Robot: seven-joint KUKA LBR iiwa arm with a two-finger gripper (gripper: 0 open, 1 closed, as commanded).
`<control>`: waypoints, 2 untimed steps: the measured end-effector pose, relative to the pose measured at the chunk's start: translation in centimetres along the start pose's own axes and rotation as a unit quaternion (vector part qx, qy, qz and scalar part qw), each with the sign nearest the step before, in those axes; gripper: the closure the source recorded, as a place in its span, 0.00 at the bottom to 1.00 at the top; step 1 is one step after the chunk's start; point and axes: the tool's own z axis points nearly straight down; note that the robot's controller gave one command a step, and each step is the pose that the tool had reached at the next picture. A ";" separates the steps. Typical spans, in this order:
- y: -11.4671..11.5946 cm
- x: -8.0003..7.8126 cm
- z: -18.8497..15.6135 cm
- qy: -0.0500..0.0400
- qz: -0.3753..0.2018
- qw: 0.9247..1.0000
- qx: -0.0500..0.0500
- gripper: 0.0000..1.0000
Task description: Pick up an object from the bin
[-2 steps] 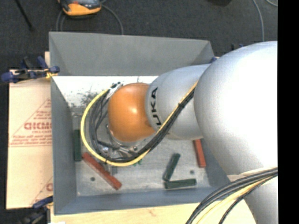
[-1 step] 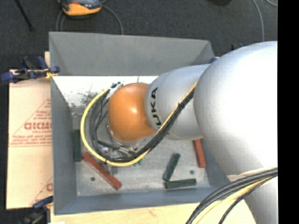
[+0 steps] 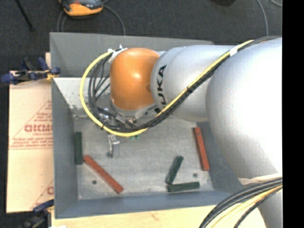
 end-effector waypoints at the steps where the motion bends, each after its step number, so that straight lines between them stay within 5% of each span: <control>1: 0.0 0.2 0.2 0.003 0.000 1.000 0.000 0.00; 2: 5.3 6.3 5.9 0.002 -0.017 1.000 0.000 1.00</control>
Offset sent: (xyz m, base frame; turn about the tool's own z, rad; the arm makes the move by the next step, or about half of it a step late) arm -0.0744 0.0392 -0.0625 -0.0338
